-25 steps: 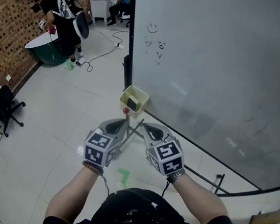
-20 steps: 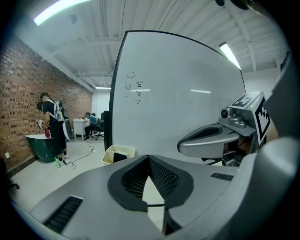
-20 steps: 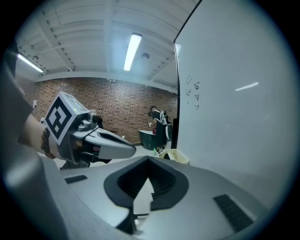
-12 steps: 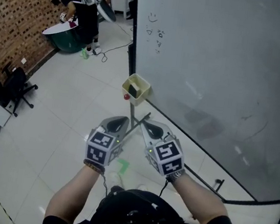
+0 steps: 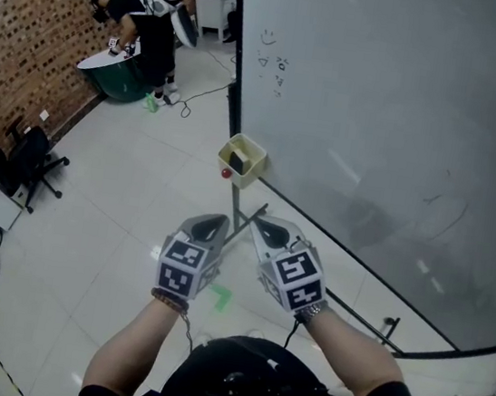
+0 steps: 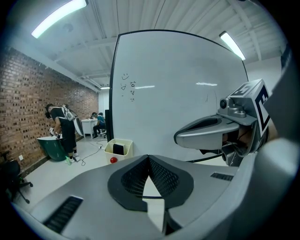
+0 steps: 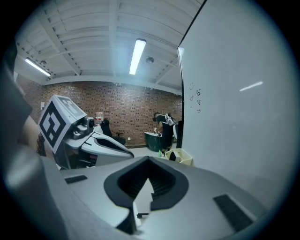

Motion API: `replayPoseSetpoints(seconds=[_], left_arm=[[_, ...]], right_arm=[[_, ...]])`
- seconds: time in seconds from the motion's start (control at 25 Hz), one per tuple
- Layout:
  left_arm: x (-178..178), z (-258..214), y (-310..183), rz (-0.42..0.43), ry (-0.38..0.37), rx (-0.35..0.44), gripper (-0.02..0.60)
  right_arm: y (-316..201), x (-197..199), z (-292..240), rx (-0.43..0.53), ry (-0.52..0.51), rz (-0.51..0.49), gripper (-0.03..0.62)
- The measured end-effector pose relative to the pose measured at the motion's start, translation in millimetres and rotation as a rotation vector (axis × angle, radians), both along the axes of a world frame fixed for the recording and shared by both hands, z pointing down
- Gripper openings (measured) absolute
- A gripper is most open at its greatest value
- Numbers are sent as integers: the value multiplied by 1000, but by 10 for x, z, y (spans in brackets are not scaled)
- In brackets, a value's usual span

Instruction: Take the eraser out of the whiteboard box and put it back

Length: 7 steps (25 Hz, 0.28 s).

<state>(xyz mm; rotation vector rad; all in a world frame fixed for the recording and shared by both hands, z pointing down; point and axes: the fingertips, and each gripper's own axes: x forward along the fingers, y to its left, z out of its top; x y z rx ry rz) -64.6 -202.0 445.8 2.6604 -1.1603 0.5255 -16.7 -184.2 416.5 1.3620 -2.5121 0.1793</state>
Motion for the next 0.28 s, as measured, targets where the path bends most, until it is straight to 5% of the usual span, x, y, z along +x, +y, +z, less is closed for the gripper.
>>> replayPoseSetpoints(seconds=[0.28], left_arm=[[-157,-28,-20,24,-4,0,0]], right_arm=[[-11,-90,-9,-7,3,41,22]])
